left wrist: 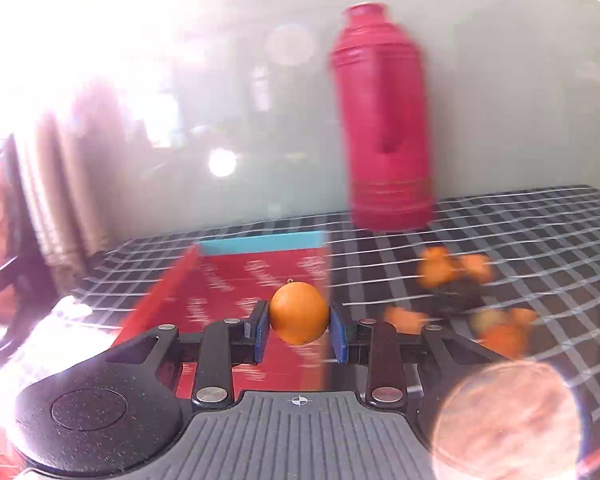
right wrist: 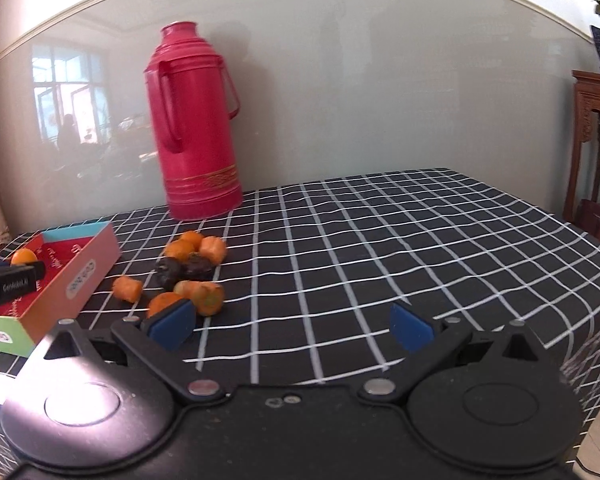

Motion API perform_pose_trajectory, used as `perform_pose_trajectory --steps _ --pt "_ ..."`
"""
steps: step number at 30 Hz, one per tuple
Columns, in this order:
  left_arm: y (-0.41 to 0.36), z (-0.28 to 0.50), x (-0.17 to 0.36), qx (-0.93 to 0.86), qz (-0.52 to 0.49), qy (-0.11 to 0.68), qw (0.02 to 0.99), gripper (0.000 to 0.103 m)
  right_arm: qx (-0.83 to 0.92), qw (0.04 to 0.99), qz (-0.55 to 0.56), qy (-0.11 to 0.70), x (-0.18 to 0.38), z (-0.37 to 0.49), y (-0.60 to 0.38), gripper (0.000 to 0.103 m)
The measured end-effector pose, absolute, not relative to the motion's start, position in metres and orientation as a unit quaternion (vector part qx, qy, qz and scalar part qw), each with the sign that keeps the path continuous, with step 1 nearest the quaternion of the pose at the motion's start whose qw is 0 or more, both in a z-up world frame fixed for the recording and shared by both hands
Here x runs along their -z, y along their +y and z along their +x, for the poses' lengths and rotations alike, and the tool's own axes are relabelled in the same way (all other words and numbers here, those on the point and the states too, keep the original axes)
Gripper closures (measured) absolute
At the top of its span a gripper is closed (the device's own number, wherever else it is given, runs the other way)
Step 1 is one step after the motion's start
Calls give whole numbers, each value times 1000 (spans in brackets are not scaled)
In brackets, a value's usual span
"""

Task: Organize fruits
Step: 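Carry the mandarin with the left tool into the red box and release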

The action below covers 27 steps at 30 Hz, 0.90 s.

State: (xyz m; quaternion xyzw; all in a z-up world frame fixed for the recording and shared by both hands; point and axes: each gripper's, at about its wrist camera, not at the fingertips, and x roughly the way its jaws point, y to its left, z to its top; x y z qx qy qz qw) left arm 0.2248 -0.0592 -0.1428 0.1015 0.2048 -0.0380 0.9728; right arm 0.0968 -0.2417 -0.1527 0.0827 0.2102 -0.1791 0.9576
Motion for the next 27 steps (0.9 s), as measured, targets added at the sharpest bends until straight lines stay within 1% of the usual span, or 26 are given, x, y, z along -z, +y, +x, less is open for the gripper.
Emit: perform_pose_trajectory --steps 5,9,13,14,15,16,17,18,22,24,27 --pt "-21 254 154 -20 68 239 969 71 155 958 56 233 156 126 -216 6" --pt "2 265 167 -33 53 277 959 71 142 956 54 250 161 148 -203 6" --pt "3 261 170 -50 71 274 958 70 135 955 56 259 167 164 -193 6" --pt "3 260 169 -50 68 274 958 65 133 955 58 260 168 169 -190 6" --pt "3 260 169 -52 66 275 958 57 133 954 59 262 169 172 -189 6" --pt "2 260 166 -53 66 274 958 33 134 953 61 264 170 175 -188 6" --pt "2 258 165 -58 69 267 959 13 134 953 66 265 171 179 -187 6" --pt "0 253 162 -67 74 256 962 10 133 952 71 267 172 180 -188 7" --pt "2 245 152 -63 72 234 967 10 135 949 81 271 175 187 -186 12" --pt "7 243 148 -64 63 234 968 10 137 948 83 273 176 191 -185 19" --pt "17 239 144 -71 58 229 969 10 142 946 84 279 178 198 -184 21"
